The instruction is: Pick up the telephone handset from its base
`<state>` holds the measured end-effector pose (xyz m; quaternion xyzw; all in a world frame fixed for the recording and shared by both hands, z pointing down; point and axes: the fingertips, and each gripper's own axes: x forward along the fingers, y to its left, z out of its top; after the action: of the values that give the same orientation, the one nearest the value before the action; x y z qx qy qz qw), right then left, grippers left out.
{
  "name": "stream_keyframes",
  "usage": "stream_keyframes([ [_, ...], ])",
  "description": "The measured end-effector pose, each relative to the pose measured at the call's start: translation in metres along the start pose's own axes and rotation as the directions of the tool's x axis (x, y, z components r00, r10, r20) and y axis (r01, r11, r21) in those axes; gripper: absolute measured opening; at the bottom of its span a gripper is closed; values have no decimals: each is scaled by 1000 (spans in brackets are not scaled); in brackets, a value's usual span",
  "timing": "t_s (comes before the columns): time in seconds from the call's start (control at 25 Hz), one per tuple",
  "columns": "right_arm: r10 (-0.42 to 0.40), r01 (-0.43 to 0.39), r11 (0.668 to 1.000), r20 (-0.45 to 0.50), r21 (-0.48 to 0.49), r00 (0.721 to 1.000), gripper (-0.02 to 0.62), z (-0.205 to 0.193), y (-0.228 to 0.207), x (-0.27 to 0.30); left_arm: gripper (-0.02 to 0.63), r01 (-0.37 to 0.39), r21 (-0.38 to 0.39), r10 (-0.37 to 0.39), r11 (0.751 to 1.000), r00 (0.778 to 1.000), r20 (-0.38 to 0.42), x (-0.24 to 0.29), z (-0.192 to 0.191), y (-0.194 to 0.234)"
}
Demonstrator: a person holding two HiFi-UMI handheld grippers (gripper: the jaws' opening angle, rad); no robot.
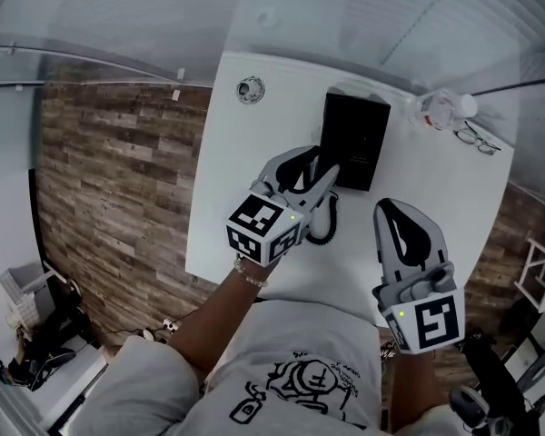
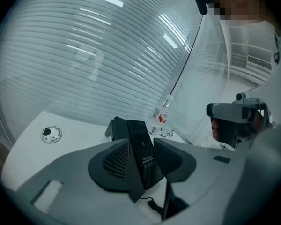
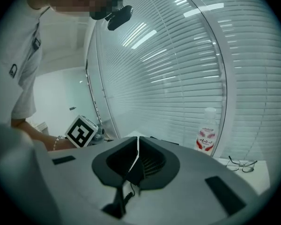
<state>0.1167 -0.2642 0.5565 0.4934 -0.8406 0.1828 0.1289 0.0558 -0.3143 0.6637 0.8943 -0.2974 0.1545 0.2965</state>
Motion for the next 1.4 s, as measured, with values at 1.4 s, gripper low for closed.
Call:
stream_keyframes([
  [1.4, -50, 50, 998, 8, 46, 999, 12, 2, -18, -19, 63, -71, -177, 70, 982, 997, -13, 2, -14, 31],
])
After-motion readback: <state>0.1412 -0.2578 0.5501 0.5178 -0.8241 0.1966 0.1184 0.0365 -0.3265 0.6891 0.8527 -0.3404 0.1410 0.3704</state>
